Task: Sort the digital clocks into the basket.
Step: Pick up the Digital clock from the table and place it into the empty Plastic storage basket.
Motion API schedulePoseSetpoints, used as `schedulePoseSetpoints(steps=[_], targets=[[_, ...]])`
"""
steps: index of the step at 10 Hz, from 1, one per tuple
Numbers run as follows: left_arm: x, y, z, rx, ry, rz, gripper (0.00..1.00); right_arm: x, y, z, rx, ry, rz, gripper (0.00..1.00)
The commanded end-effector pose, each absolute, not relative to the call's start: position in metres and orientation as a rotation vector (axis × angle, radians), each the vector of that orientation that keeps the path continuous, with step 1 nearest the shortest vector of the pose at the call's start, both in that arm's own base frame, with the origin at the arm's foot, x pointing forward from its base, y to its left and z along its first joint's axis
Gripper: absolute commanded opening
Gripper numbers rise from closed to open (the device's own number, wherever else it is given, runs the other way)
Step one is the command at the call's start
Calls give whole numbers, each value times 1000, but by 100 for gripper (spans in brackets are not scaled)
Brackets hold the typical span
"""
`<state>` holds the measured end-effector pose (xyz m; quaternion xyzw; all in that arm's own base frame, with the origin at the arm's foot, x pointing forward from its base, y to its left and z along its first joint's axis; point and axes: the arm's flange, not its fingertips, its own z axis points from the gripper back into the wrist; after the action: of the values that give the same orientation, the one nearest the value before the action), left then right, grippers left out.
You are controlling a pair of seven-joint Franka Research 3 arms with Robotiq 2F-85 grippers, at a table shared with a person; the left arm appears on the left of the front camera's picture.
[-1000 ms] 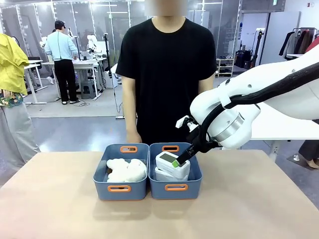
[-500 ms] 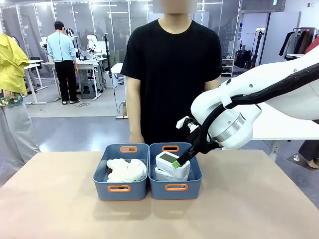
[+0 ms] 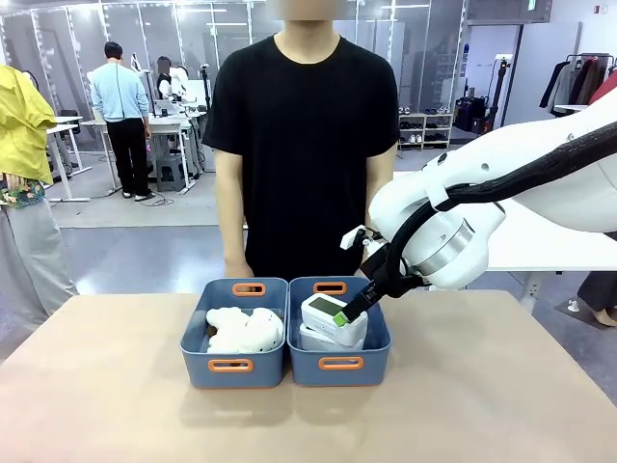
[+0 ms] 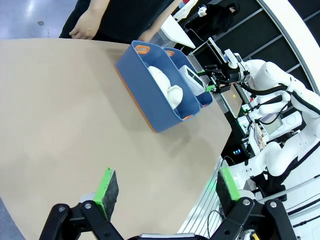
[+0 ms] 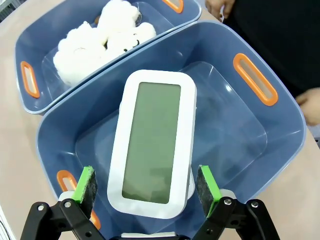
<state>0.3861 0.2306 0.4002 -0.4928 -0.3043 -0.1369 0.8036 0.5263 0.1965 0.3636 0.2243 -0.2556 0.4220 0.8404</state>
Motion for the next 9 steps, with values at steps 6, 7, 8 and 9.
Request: schedulePoseSetpoints(steps=[6,7,8,9], targets=[[384,230,403,-1048,-633,-284,100,502,128,399,596,-548,791,100],[384,230,403,-1048,-633,-284,100,496,101,407,644,-506,760,100],[384,230,403,-1048,-633,-284,100,487,70,414,753,-459,719,100],[384,230,403,-1048,-633,-284,100,478,31,423,993,-456,622,100]])
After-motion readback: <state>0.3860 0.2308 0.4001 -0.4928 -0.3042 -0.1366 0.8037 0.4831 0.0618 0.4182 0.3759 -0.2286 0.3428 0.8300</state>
